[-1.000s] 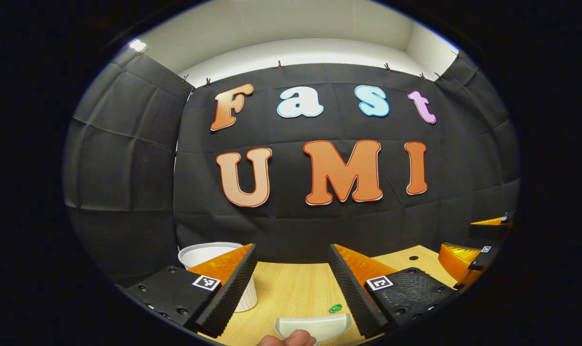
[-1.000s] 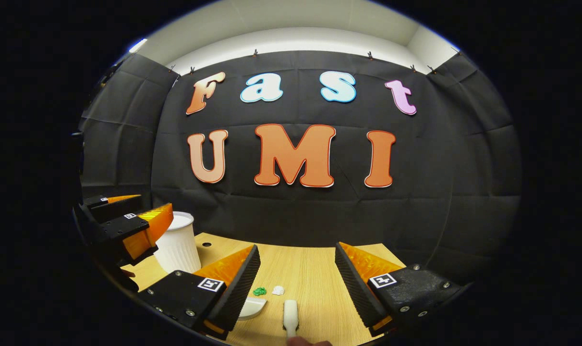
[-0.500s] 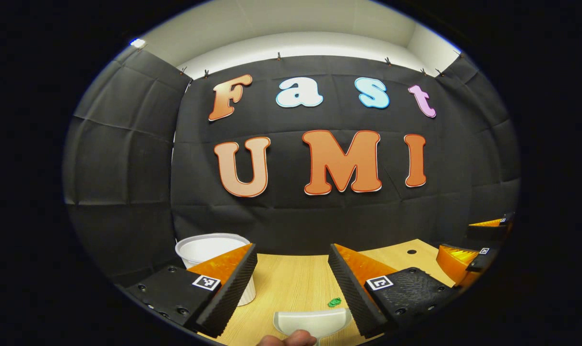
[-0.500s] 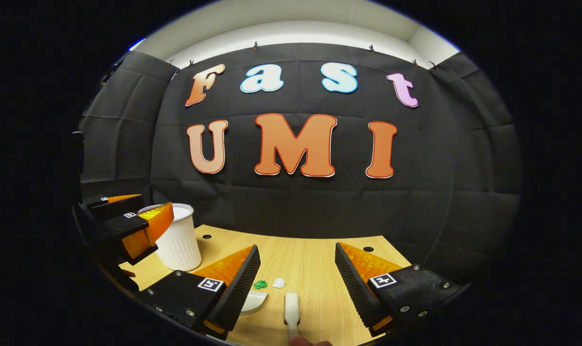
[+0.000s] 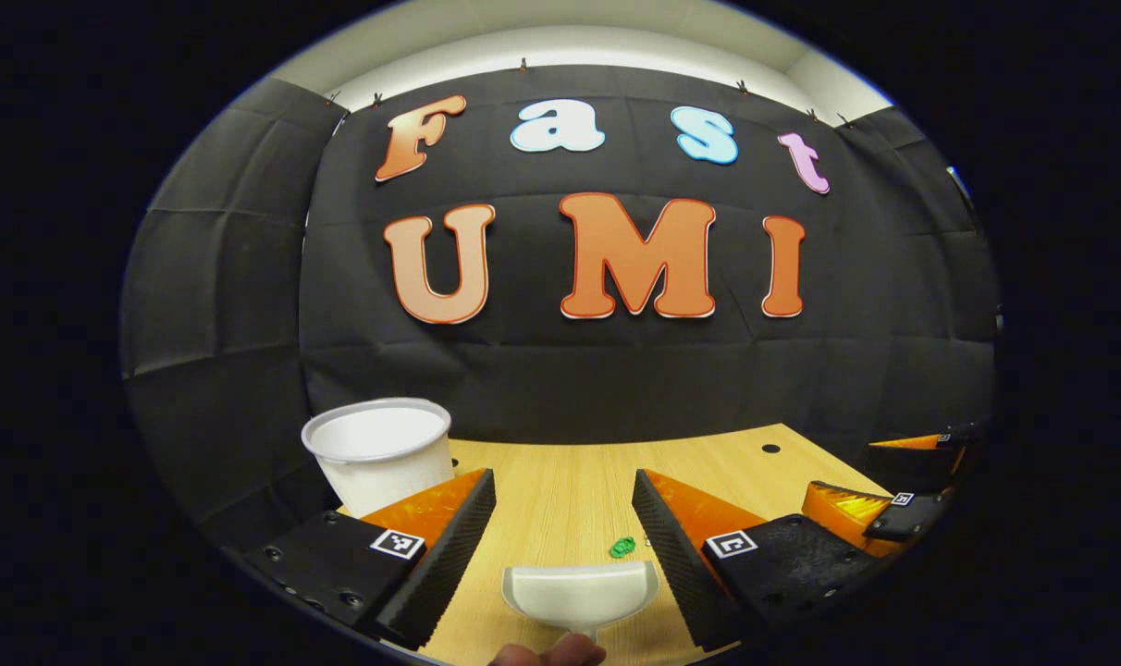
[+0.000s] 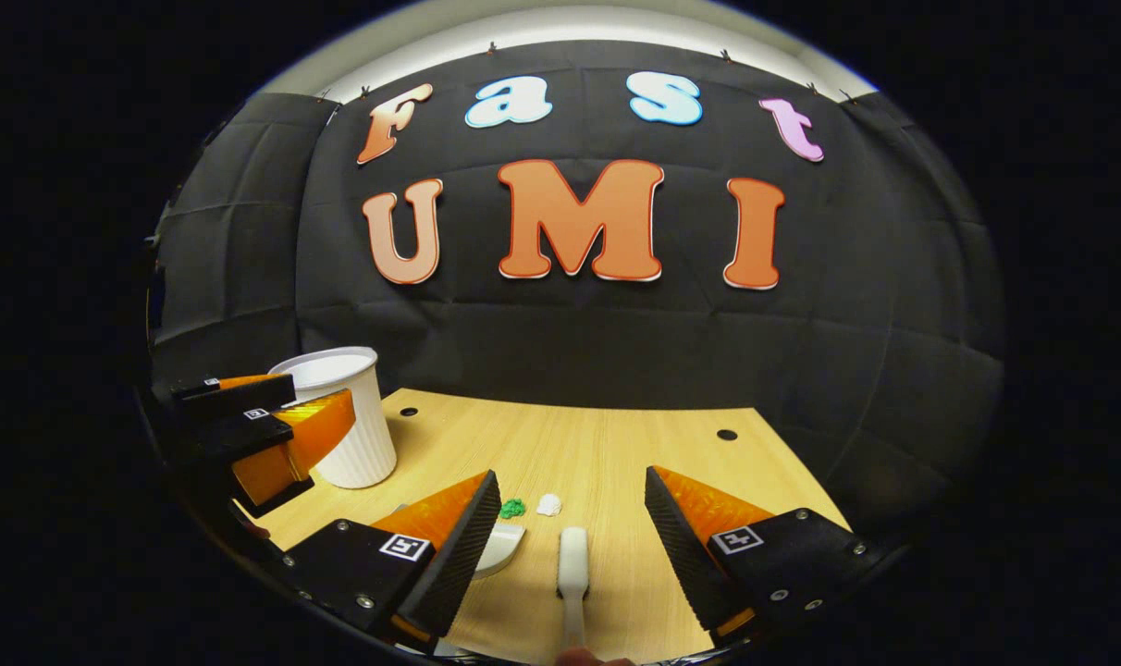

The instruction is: Pick up the small broom and dustpan from the desktop, sweep the trash into the dustpan with the broom, and then empty the trash into the garbage bin.

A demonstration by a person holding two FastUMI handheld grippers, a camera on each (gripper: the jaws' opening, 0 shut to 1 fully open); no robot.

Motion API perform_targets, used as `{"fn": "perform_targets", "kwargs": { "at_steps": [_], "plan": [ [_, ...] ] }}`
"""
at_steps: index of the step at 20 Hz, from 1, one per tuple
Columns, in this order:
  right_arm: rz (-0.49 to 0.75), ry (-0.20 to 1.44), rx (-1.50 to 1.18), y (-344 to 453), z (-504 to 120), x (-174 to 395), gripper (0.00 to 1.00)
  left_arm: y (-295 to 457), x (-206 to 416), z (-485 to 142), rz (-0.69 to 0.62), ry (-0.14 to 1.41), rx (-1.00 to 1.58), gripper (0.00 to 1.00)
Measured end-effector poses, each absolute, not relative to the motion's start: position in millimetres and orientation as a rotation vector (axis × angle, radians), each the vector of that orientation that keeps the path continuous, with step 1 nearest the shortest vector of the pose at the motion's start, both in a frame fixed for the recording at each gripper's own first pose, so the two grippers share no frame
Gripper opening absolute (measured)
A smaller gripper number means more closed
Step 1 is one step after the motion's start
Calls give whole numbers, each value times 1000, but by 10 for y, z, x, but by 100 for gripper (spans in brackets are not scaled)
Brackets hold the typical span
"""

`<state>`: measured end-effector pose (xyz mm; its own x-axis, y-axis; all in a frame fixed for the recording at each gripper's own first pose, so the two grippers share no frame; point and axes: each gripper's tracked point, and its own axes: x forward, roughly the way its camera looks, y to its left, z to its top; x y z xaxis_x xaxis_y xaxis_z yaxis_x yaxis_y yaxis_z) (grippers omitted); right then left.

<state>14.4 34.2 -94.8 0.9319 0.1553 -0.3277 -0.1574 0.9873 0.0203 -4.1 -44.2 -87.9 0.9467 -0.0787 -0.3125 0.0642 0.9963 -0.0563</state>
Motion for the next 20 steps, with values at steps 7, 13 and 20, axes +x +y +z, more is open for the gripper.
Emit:
{"fn": "perform_targets", "kwargs": {
  "at_steps": [7,13,20],
  "plan": [
    [151,536,41,287,-1563,195,94,-558,-111,-1556,-94,562,-81,95],
    [165,761,28,327,-2282,147,95,-667,-357,-2408,-107,847,-122,95],
    [211,1007,4,280,-2955,-9,95,-749,-609,-3174,-126,1226,-161,98]
  ]
}}
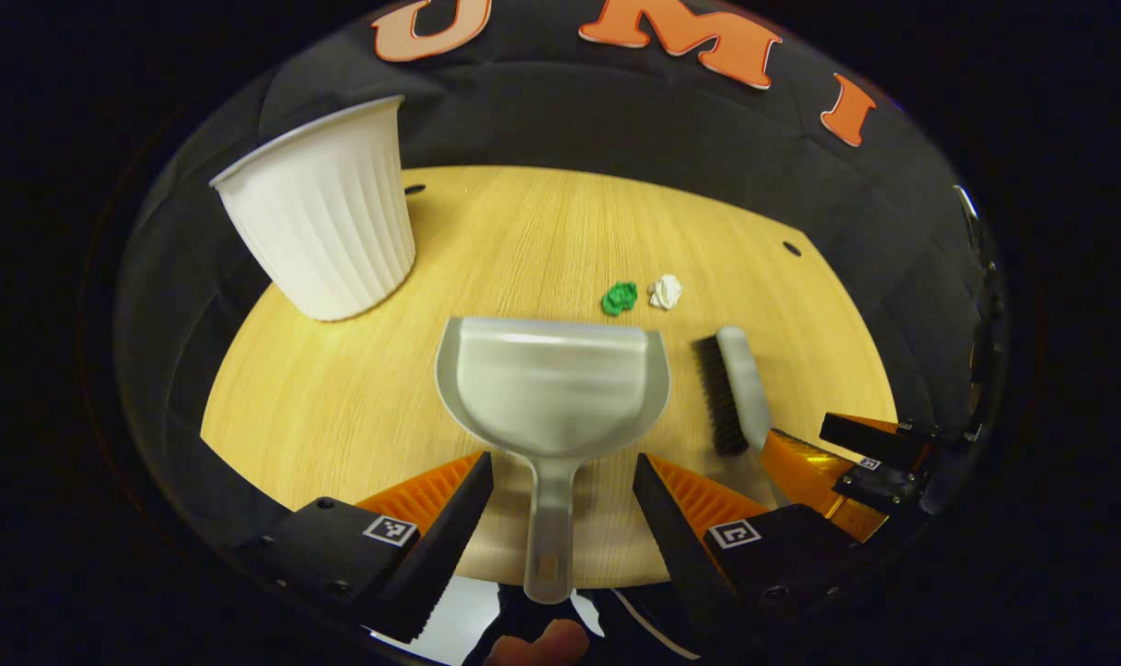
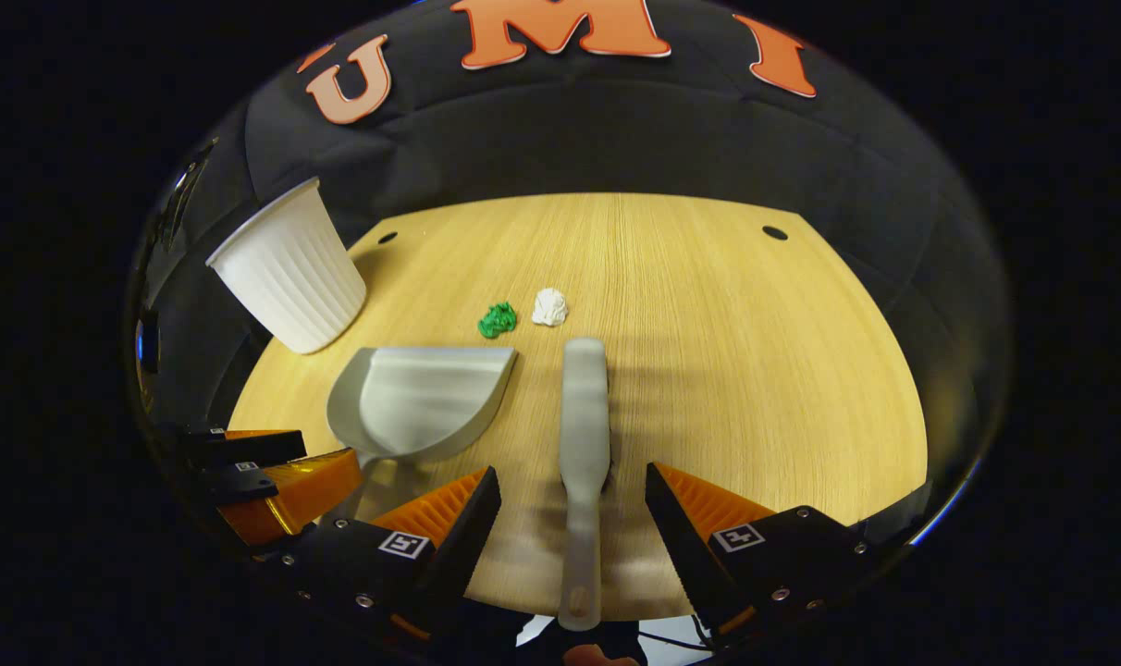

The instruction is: Pick up the small broom and dustpan from the desktop, sweep the trash into the dustpan with the broom, and then empty the trash into the garbage bin.

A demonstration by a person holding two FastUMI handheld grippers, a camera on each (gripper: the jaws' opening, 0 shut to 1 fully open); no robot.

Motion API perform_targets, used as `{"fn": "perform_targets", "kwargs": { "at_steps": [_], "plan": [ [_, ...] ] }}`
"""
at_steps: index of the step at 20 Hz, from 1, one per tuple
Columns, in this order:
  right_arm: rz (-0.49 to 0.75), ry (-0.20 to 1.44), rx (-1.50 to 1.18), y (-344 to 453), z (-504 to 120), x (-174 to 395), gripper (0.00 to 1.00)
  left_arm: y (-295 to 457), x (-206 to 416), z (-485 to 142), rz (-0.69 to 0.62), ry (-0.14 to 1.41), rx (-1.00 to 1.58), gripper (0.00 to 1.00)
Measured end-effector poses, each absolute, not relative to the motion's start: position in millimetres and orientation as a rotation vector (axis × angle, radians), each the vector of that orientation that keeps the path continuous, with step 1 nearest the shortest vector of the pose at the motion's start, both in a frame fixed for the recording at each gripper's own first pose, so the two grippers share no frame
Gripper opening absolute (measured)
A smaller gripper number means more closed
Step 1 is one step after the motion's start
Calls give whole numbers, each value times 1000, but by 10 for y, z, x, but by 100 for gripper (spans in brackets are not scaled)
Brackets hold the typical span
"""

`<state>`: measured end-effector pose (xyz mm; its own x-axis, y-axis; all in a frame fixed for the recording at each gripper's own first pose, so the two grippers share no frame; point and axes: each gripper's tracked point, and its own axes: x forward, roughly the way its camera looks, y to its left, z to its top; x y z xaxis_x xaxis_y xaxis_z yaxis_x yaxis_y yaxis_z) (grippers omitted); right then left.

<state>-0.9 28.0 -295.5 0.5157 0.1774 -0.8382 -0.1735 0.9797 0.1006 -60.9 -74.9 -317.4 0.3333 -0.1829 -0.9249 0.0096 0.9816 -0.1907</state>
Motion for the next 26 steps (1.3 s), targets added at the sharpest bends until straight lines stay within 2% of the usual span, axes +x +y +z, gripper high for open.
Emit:
{"fn": "perform_targets", "kwargs": {
  "at_steps": [4,10,13,15,16,17,18,20,21,22,23,24,25,26],
  "plan": [
    [275,1102,5,361,-3227,-11,95,-733,-696,-3300,-124,1386,-128,98],
    [320,1190,-124,294,-3463,-15,95,-732,-727,-3529,-36,1502,-145,99],
    [297,1214,-145,331,-3523,-15,95,-732,-699,-3689,-72,1543,-130,98],
    [275,1256,-118,388,-3558,-43,95,-766,-709,-3721,-116,1582,-122,92],
    [262,1258,-109,412,-3561,-19,86,-783,-663,-3762,-140,1584,-119,83],
    [242,1262,-122,384,-3586,30,82,-757,-648,-3795,-149,1593,-101,79],
    [228,1268,-125,379,-3617,76,71,-751,-599,-3822,-154,1599,-91,66],
    [196,1283,-116,358,-3645,123,62,-749,-605,-3781,-188,1624,-73,39],
    [185,1292,-109,350,-3629,122,38,-718,-606,-3755,-201,1629,-60,38],
    [189,1307,-105,347,-3624,137,36,-710,-597,-3750,-223,1637,-49,35],
    [182,1314,-102,331,-3646,159,26,-712,-580,-3756,-232,1640,-43,36],
    [176,1318,-95,311,-3636,187,31,-706,-582,-3739,-249,1649,-29,35],
    [174,1323,-92,289,-3621,209,29,-692,-564,-3750,-263,1646,-22,34],
    [175,1321,-93,253,-3596,268,35,-679,-554,-3723,-276,1648,-16,33]
  ]
}}
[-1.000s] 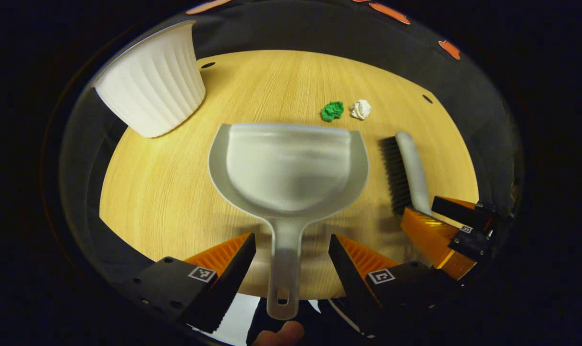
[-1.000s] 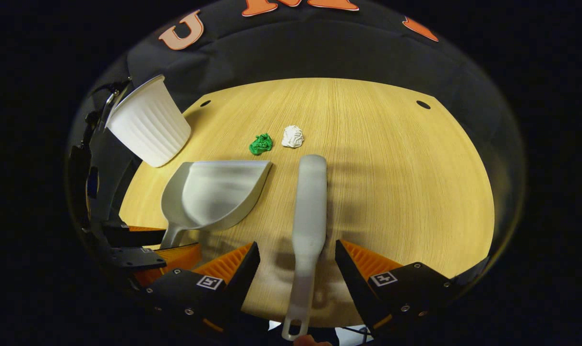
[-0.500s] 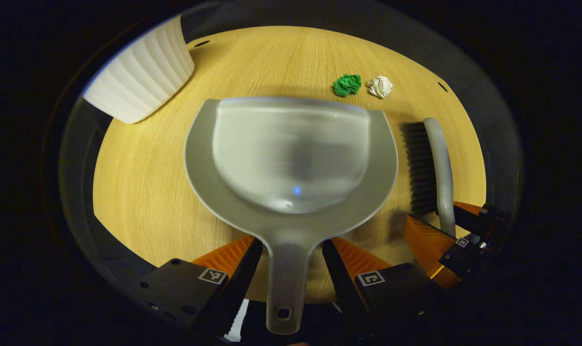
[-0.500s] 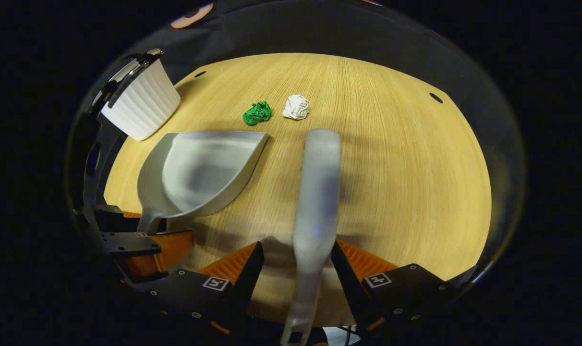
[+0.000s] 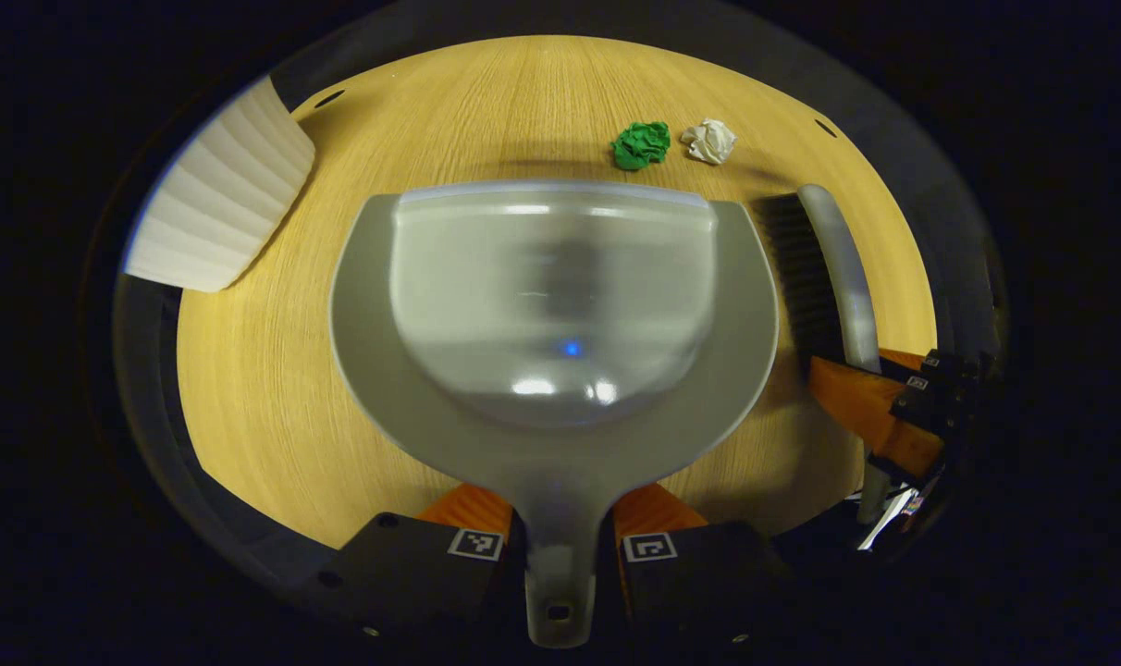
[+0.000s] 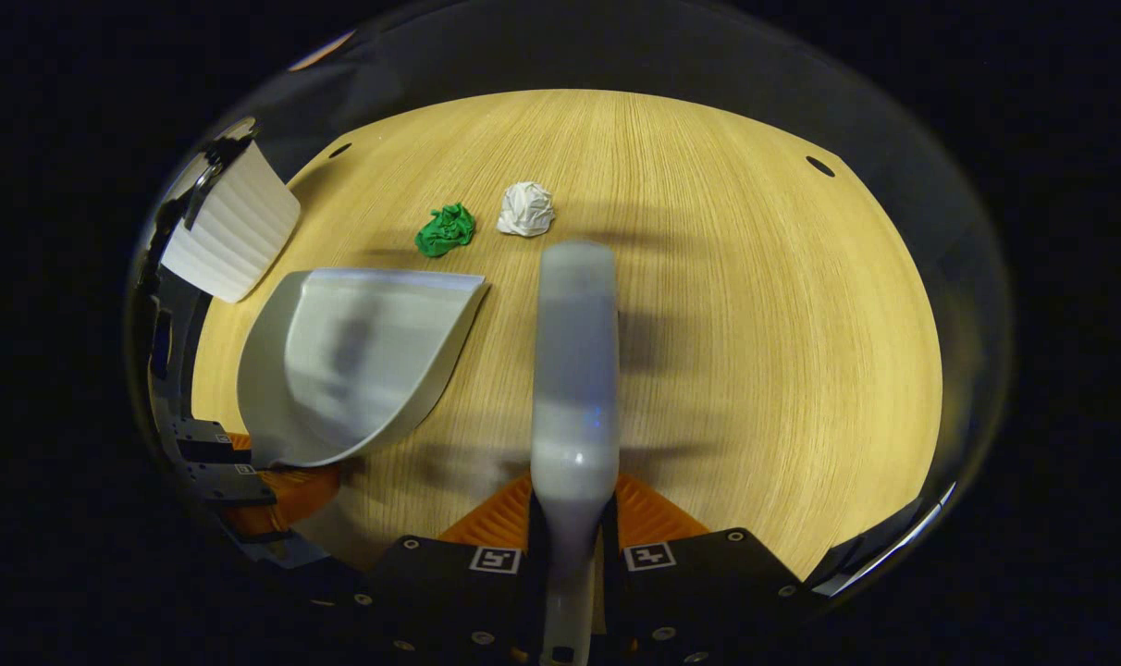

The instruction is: Pick up the small broom and dustpan from the desktop, sweep the trash into the dustpan with the broom, and then empty the trash into the garbage bin.

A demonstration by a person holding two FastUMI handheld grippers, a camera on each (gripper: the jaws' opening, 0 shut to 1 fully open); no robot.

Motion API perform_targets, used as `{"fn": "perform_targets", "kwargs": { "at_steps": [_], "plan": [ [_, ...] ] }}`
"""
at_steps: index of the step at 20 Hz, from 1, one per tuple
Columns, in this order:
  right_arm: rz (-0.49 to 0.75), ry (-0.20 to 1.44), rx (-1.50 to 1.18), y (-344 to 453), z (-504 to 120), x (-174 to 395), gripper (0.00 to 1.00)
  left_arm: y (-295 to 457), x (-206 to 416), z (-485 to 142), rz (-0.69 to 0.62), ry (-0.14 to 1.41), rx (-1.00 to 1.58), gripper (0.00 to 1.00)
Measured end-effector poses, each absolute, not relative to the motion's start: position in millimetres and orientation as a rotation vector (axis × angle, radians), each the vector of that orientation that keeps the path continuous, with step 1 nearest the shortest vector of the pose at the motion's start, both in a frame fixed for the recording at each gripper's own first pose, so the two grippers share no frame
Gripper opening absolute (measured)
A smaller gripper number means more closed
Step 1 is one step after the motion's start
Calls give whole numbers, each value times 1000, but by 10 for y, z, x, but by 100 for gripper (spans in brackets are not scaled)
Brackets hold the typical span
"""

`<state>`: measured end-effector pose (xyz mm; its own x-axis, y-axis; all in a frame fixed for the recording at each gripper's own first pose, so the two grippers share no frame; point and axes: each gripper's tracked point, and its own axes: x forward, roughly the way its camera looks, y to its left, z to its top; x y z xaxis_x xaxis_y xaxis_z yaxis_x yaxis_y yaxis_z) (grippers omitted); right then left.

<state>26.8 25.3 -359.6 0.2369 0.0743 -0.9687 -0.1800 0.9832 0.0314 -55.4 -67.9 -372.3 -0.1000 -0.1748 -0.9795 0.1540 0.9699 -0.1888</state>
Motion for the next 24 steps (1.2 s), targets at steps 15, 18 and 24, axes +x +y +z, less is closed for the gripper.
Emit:
{"fn": "perform_targets", "kwargs": {
  "at_steps": [15,18,24],
  "plan": [
    [431,1289,-332,377,-3680,1845,22,-335,-399,-3572,-560,1661,189,29],
    [585,1292,-378,639,-3680,1854,22,-325,-331,-3585,-591,1646,214,29],
    [933,1359,-399,1198,-3576,1346,22,-276,-290,-3623,-568,1648,215,29]
  ]
}}
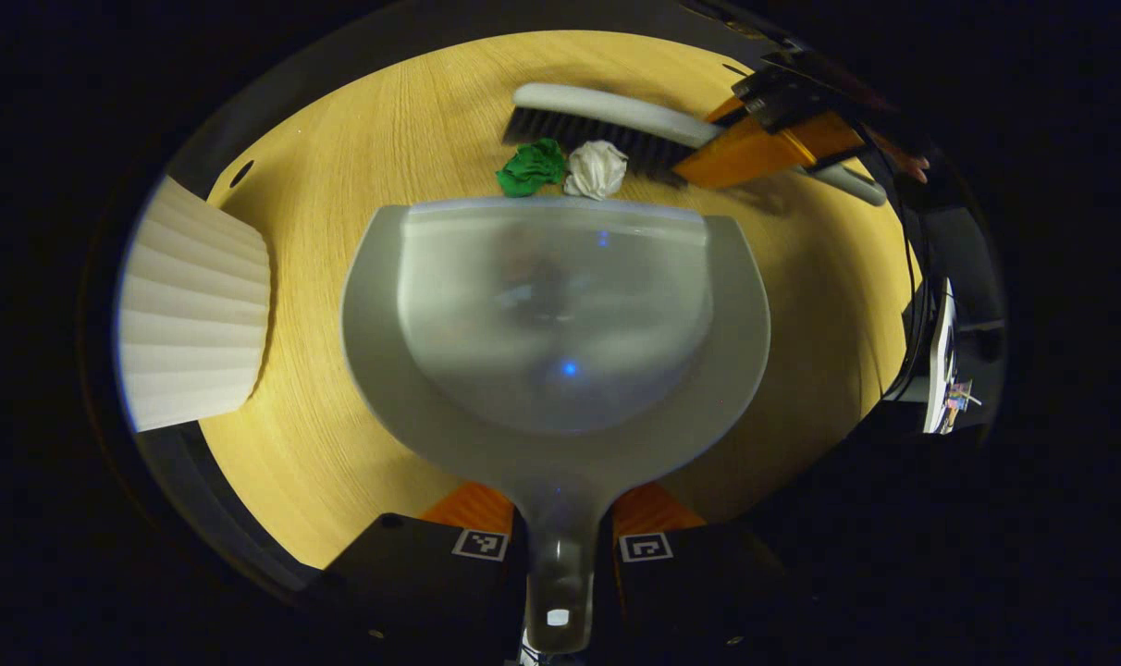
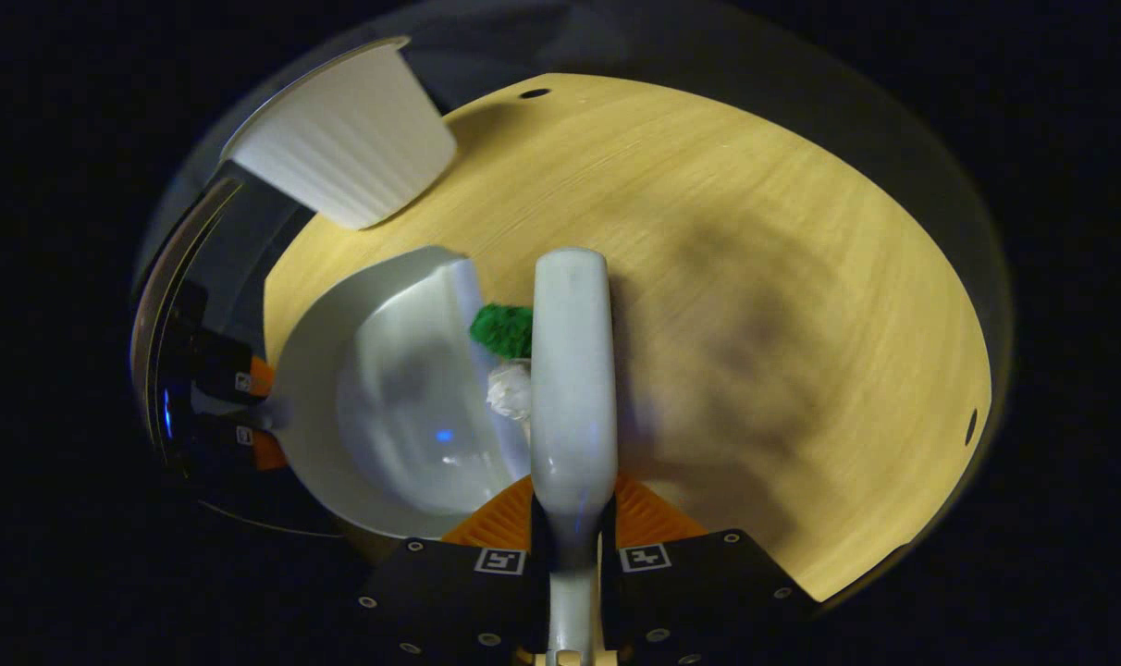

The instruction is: Pick up the small broom and dustpan from the desktop, sweep the trash into the dustpan with the broom, and then empty the trash into the garbage bin.

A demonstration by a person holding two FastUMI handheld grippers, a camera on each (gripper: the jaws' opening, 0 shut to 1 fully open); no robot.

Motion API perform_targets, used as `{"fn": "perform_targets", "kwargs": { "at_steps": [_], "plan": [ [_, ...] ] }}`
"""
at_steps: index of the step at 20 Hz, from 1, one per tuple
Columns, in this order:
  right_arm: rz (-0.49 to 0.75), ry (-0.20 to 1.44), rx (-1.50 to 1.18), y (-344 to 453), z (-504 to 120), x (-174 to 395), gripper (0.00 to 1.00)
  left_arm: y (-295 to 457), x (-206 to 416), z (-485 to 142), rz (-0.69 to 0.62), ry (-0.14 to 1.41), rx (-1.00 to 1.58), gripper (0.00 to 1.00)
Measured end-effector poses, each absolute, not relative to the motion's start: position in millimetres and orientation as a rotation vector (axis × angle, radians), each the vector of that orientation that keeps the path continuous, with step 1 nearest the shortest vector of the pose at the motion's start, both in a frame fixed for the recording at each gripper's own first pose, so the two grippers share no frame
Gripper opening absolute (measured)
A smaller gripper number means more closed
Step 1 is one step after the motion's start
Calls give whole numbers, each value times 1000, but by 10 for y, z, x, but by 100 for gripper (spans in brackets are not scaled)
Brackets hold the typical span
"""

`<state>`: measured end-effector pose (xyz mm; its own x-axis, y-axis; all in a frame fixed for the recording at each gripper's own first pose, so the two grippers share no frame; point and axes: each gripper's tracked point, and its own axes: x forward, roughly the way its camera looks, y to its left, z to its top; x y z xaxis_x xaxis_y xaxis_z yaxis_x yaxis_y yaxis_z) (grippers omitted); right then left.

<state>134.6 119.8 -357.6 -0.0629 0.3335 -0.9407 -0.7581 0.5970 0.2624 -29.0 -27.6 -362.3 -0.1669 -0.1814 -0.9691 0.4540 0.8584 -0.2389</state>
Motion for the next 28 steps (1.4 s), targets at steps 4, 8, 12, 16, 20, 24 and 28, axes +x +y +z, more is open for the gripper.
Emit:
{"fn": "perform_targets", "kwargs": {
  "at_steps": [4,8,12,16,20,24,28],
  "plan": [
    [1047,1384,-375,1368,-3548,1221,22,-302,-284,-3626,-572,1640,201,29],
    [1091,1404,-342,1340,-3650,1254,22,-360,-280,-3640,-555,1632,169,29],
    [917,1371,-229,1128,-3538,1565,22,-445,-285,-3639,-496,1634,122,29],
    [658,1330,-159,676,-3426,2128,22,-533,-290,-3661,-410,1642,81,29],
    [469,1350,-143,219,-3614,2114,22,-637,-243,-3612,-335,1654,50,29],
    [311,1405,-143,-64,-3934,1895,22,-704,-179,-3607,-258,1654,58,29],
    [228,1439,-117,-113,-4226,1754,22,-778,-117,-3586,-208,1632,8,29]
  ]
}}
